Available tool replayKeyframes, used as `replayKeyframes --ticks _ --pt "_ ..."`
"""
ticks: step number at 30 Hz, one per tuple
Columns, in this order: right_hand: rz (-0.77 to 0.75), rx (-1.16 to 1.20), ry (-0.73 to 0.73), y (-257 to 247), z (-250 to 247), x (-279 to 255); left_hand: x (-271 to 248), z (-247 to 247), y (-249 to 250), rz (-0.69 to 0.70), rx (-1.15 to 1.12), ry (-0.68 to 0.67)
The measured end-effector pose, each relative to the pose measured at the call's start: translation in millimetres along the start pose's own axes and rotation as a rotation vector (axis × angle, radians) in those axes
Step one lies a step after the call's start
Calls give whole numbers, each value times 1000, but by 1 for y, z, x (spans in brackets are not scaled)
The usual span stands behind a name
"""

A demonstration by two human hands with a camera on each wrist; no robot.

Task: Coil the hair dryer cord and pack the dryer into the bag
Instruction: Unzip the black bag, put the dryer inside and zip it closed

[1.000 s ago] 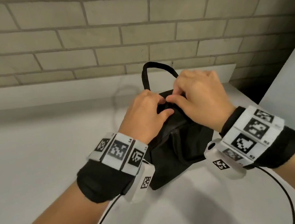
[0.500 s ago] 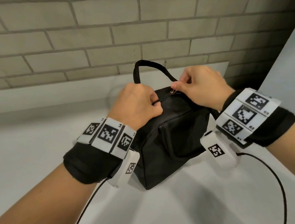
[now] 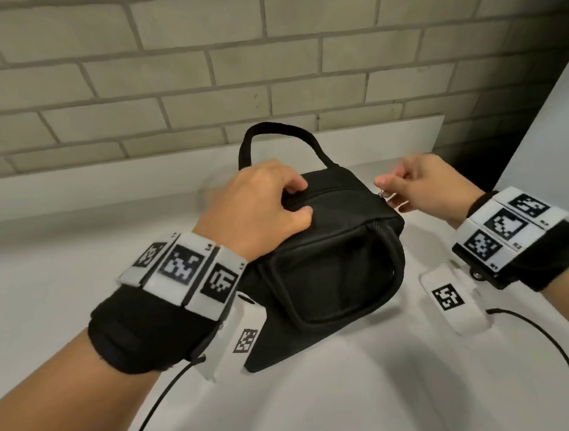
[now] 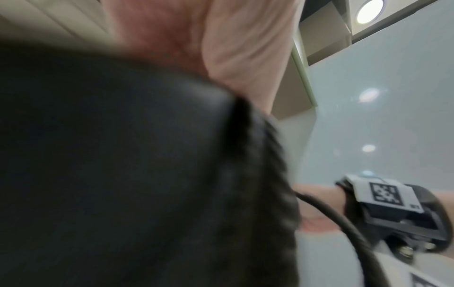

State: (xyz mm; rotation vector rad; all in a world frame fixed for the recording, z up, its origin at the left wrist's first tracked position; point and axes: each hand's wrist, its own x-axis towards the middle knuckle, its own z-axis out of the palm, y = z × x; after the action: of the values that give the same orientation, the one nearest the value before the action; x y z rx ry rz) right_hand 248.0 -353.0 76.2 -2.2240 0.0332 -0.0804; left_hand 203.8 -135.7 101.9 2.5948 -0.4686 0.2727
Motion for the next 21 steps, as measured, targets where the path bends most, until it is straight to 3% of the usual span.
replayKeyframes --ticks 4,10,13,17,21 --pt "-135 -70 88 -10 3 -5 18 12 13 -10 145 -147" --pt "-91 127 85 5 0 -9 24 21 14 4 186 -176" --pt "-32 262 71 13 -2 -9 11 19 23 86 145 -147" --pt "-9 333 73 21 -2 -6 -7 33 42 251 269 -248" --pt "-19 303 86 25 -3 -4 -1 43 41 285 248 -111"
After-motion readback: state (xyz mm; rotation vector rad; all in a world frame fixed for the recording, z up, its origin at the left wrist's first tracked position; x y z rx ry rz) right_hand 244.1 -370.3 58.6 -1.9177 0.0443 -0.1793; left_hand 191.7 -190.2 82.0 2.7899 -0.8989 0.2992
